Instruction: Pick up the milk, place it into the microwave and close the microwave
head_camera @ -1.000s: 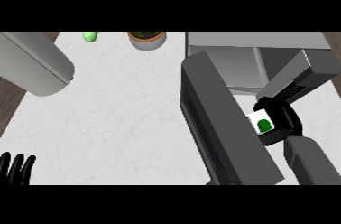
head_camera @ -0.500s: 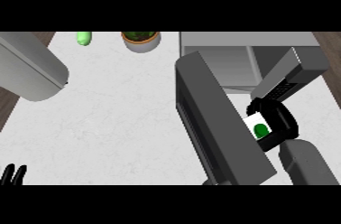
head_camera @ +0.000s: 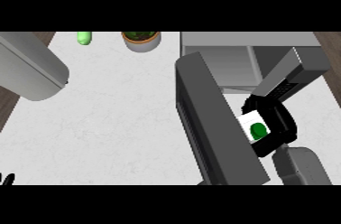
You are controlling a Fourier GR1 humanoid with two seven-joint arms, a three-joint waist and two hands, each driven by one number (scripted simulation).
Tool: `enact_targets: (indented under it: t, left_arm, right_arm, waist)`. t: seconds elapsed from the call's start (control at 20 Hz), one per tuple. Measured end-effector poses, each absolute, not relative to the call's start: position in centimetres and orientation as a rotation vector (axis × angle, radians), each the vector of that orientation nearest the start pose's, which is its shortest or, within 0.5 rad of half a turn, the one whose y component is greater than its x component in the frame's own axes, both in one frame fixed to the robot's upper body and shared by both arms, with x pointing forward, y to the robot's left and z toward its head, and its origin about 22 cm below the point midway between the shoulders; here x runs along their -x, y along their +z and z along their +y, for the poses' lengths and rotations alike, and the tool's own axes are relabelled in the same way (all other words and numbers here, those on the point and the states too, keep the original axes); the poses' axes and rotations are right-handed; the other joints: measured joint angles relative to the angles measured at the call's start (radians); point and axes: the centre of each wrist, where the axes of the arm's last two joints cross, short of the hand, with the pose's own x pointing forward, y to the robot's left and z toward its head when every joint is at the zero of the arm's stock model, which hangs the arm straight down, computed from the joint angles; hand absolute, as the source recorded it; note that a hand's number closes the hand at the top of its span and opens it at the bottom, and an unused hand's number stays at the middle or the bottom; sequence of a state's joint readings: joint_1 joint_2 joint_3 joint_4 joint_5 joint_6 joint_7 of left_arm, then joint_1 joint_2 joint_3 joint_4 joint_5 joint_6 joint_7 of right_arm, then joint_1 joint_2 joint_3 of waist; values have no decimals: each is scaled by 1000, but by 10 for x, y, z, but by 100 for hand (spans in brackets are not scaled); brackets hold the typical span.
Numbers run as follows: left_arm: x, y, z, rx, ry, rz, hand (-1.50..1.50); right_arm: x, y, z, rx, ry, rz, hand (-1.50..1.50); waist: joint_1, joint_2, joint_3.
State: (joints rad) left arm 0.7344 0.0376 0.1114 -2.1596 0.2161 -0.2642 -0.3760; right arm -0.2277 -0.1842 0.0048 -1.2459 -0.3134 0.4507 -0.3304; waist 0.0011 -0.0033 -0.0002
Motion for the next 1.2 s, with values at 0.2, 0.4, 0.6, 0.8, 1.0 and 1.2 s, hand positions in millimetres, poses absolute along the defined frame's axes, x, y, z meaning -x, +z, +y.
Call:
enact_targets:
  t: [0.2,0.4,0.6,0.8,1.0,1.2]
  left_arm:
    - [-61,44,306,-84,111,-1898,-150]
    - [-66,40,309,-97,108,-1900,-150]
    - [-65,39,317,-94,103,-1896,-150]
    - [-69,37,323,-84,94,-1895,-150]
    - [-73,41,322,-76,83,-1894,-150]
    - [-80,40,332,-72,76,-1897,-150]
  right_arm:
    - [-302,2,-235,-523,182,-1808,150]
    - [-323,11,-214,-441,191,-1833,150]
    - [-341,9,-196,-326,198,-1837,150]
    - [-360,0,-199,-241,200,-1810,150]
    - [-379,-8,-206,-191,194,-1790,150]
    - [-389,-20,-209,-177,183,-1790,150]
  waist:
    - [4,1,0]
    - [8,3,0]
    - [12,4,1]
    - [12,5,3]
    - [20,9,5]
    - [29,15,6]
